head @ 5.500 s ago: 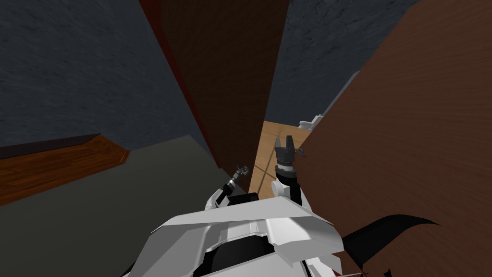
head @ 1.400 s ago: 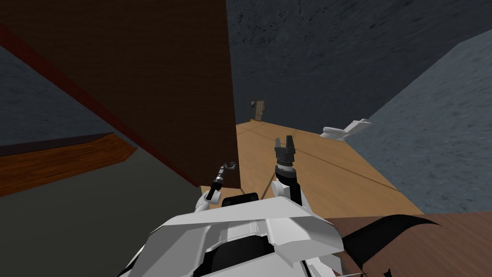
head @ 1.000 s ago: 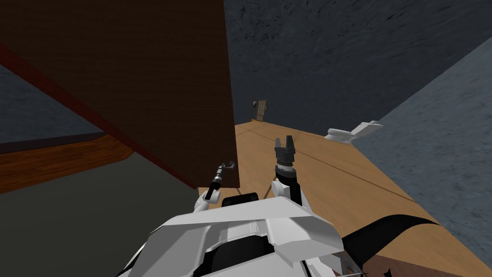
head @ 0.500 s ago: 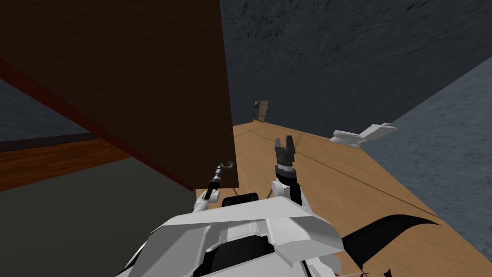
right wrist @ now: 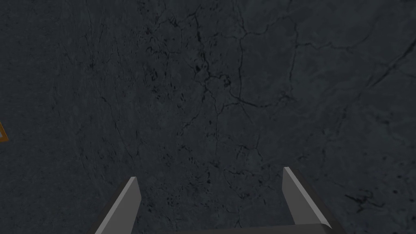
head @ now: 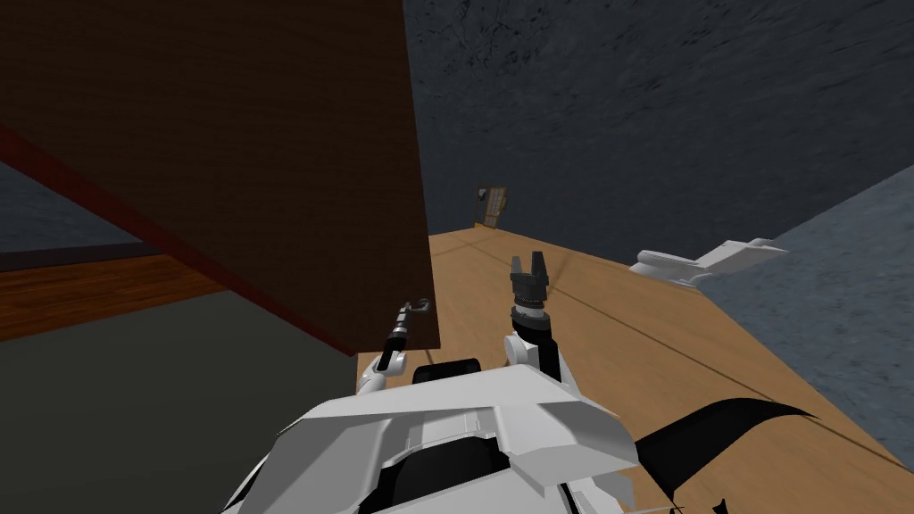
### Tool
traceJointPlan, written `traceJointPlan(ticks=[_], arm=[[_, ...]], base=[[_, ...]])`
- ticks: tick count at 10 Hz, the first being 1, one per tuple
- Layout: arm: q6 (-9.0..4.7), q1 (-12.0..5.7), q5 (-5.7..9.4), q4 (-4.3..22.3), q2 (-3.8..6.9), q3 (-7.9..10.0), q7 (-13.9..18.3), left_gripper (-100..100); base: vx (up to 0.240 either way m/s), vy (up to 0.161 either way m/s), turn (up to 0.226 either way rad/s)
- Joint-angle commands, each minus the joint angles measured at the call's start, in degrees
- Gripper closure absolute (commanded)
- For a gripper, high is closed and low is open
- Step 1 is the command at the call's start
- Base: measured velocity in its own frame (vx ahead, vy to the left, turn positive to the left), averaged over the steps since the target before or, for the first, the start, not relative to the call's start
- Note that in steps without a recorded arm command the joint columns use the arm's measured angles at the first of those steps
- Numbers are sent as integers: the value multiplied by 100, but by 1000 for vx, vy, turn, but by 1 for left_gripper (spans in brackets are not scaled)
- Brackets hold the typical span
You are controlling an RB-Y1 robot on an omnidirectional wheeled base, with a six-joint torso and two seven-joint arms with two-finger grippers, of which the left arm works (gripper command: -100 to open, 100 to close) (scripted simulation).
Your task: Push the door open
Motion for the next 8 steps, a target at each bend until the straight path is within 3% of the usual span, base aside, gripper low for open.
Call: traceJointPlan(ticks=[1,4,6,8], arm=[[-59,-83,22,93,-126,32,-31,100],[-59,-85,49,98,-187,87,-56,100],[-109,-132,155,210,1,294,-97,100],[-108,-134,195,211,27,363,-125,100]], base=[[107,-123,61],[70,-92,22],[64,-27,53],[160,-98,52]])
